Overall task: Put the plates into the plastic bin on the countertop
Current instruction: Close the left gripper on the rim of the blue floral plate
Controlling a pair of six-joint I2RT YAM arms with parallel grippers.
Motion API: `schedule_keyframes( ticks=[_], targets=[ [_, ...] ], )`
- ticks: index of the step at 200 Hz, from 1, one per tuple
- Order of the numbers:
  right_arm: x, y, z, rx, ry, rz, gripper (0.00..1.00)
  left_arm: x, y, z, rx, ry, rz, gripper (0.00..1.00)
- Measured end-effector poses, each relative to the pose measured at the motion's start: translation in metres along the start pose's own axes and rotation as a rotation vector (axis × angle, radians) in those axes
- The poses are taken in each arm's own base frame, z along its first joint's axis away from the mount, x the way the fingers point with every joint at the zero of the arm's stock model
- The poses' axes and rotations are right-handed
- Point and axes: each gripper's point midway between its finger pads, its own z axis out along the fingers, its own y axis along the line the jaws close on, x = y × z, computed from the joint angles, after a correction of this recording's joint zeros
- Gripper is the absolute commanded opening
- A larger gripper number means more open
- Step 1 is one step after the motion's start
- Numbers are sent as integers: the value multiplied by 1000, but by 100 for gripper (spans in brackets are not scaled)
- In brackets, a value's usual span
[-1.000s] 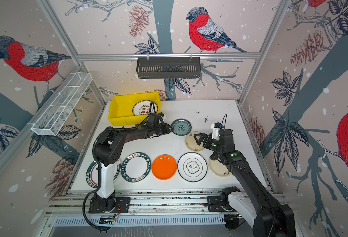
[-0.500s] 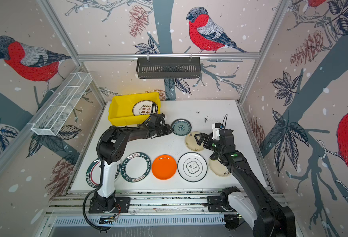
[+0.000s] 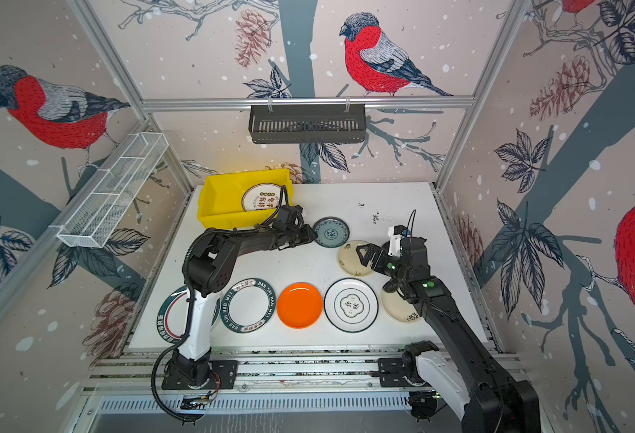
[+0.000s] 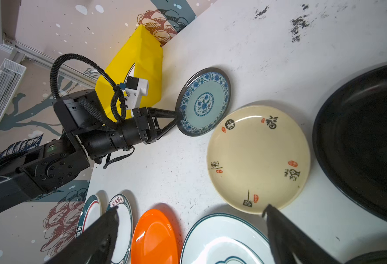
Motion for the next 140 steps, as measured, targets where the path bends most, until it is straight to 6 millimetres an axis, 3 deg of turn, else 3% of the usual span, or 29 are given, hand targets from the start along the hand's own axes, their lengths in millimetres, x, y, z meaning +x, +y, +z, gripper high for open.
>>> schedule_keyframes(
  ticks=[140],
  targets=[
    [-4,-7,-7,17,-32,3,100,-16,4,11,-50,-18,15,14]
  ],
)
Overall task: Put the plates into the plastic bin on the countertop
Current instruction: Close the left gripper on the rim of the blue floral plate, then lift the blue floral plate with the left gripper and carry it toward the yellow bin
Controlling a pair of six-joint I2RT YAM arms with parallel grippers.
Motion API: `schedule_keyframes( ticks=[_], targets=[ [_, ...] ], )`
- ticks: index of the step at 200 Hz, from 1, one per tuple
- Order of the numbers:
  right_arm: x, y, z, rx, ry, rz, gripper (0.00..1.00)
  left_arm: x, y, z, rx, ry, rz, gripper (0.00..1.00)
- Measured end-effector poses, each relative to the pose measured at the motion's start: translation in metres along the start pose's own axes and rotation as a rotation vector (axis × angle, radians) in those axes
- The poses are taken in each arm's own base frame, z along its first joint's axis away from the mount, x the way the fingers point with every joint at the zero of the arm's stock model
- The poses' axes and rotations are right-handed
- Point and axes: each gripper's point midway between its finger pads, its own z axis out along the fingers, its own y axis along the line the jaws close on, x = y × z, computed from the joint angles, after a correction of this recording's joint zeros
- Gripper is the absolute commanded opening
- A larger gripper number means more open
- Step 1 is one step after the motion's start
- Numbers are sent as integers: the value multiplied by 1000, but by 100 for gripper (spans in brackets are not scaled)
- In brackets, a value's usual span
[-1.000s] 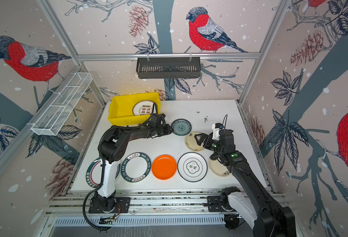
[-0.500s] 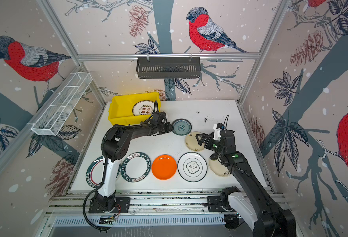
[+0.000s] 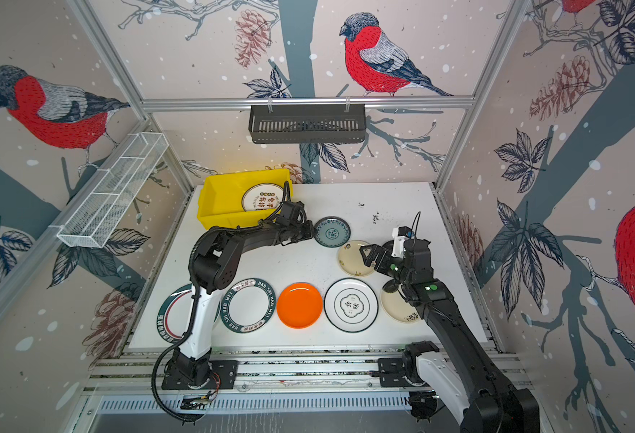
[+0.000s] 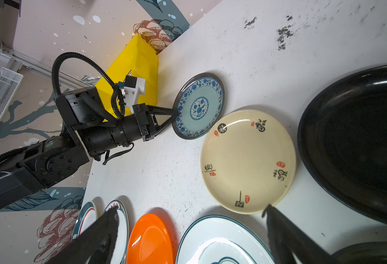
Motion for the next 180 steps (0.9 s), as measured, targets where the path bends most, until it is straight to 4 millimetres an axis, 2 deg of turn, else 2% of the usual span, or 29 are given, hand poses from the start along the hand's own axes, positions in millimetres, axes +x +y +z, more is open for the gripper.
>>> schedule_keyframes(
  ticks=[23,69,94,143,180],
  targets=[
    [-1,-1,-1,3,-5,1,100,0,1,1,-5,1,2,9],
    [0,-3,-3,8,-9,3,100,-7,0,1,6,-11,-3,8],
    [-1,-4,-4,10,-13,4,100,-12,3,-1,9,-16,-9,0],
    [-1,-6,-4,14,-13,5,100,-28,6,-12,-2,-47,-10,0],
    [-1,-7,-4,15,-15,6,100,-39,0,-25,26,-62,-11,0]
  ],
)
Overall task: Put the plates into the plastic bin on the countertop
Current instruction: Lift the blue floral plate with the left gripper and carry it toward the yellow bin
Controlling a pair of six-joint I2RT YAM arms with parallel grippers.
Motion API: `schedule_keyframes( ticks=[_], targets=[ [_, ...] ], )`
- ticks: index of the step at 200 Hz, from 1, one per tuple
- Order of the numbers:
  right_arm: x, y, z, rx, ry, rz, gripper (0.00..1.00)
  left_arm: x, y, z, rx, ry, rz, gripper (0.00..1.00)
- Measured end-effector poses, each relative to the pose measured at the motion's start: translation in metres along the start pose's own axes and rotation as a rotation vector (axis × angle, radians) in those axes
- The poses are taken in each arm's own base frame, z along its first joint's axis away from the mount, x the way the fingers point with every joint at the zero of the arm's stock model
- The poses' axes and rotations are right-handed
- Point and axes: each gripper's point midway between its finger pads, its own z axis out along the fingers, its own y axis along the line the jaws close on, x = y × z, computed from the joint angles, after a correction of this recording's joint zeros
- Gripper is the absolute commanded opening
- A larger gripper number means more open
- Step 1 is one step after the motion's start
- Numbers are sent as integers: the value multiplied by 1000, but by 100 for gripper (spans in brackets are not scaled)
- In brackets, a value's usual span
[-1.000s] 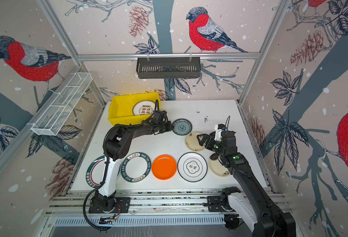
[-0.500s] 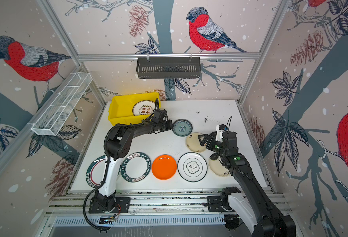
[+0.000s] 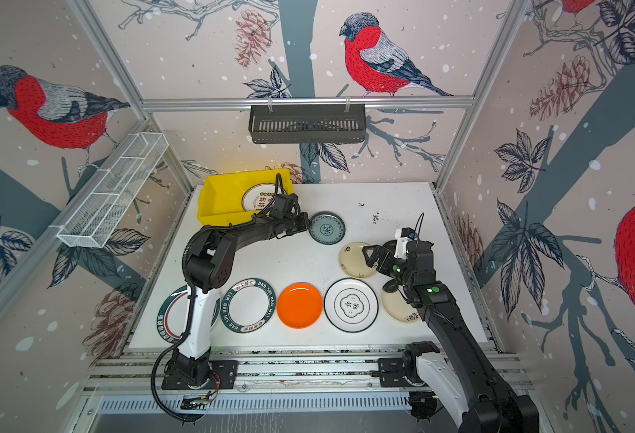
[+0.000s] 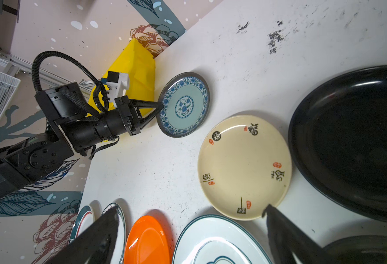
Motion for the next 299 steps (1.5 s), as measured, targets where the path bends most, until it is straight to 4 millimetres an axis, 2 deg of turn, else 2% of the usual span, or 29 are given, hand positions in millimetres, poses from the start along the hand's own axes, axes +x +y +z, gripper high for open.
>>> schedule_keyframes(
  ticks=[44,99,114,145,177,215,235,265,299],
  targets=[
    [0,-1,1,3,1,-2,100,-19,-26,-29,87,-42,-1,0],
    [-5,1,4,0,10,-8,100,-65,-42,-79,181,-144,-20,0],
    [-9,3,5,-5,3,-11,100,-79,-37,-94,197,-183,-34,0],
    [-20,11,7,-17,2,-20,100,-107,-6,-120,174,-254,-78,0],
    [-29,13,9,-15,-2,-37,100,-123,42,-141,107,-306,-146,0],
    [-36,13,7,-12,-17,-35,100,-152,106,-167,-11,-413,-216,0],
    [-38,14,4,-11,-24,-36,100,-167,130,-168,-62,-439,-237,0],
    [-38,15,-3,-7,-31,-36,100,-193,150,-165,-154,-467,-205,0],
    [-41,13,-8,7,-53,-35,100,-199,179,-156,-298,-448,-177,0]
  ],
)
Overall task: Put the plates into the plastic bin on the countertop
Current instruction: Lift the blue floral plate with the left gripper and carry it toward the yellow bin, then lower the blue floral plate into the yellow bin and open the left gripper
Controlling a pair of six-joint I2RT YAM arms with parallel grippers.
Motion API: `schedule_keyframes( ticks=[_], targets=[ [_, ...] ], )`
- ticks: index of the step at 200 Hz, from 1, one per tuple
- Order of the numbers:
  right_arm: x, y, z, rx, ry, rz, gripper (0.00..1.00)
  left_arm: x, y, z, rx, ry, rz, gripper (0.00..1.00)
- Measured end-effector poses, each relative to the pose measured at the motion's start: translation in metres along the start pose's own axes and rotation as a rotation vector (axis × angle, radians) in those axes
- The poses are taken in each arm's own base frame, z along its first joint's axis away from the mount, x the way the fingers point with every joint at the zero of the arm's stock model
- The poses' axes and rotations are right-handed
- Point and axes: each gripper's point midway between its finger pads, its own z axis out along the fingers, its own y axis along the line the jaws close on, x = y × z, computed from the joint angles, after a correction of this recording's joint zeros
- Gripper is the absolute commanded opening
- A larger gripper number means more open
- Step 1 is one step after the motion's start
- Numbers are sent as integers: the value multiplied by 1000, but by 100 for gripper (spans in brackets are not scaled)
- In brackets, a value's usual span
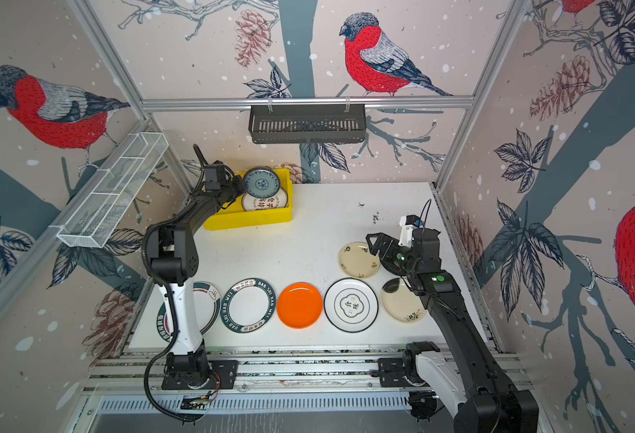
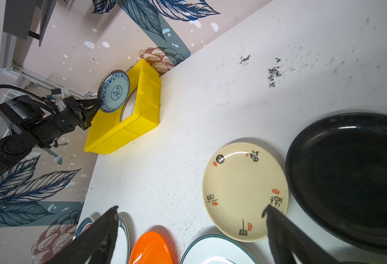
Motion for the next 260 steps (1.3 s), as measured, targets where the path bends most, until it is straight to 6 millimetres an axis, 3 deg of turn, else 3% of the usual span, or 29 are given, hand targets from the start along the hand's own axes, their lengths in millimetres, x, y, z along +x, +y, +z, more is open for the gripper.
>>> schedule_keyframes(
  ticks=[50,75,112,133,147,167,206,239,260],
  targets=[
    [0,0,-6,7,-9,5,100,17,33,20,-139,60,41,0],
    [1,0,-8,11,-7,24,100,29,39,27,-159,100,60,0],
    [2,0,-11,13,-12,24,100,31,38,38,-157,110,66,0],
    [2,-1,-14,16,-20,26,100,34,38,40,-158,122,70,42],
    [2,-2,-15,20,-24,26,100,34,38,40,-159,125,76,58],
    [4,-4,-14,23,-22,29,100,35,36,39,-157,127,79,62],
    [8,-8,-13,31,-12,40,100,36,21,25,-140,128,112,81],
    [12,-18,-11,71,2,54,100,48,2,-2,-124,134,147,95],
    [17,-36,-8,152,29,71,100,57,-13,-25,-102,118,172,97]
  ],
)
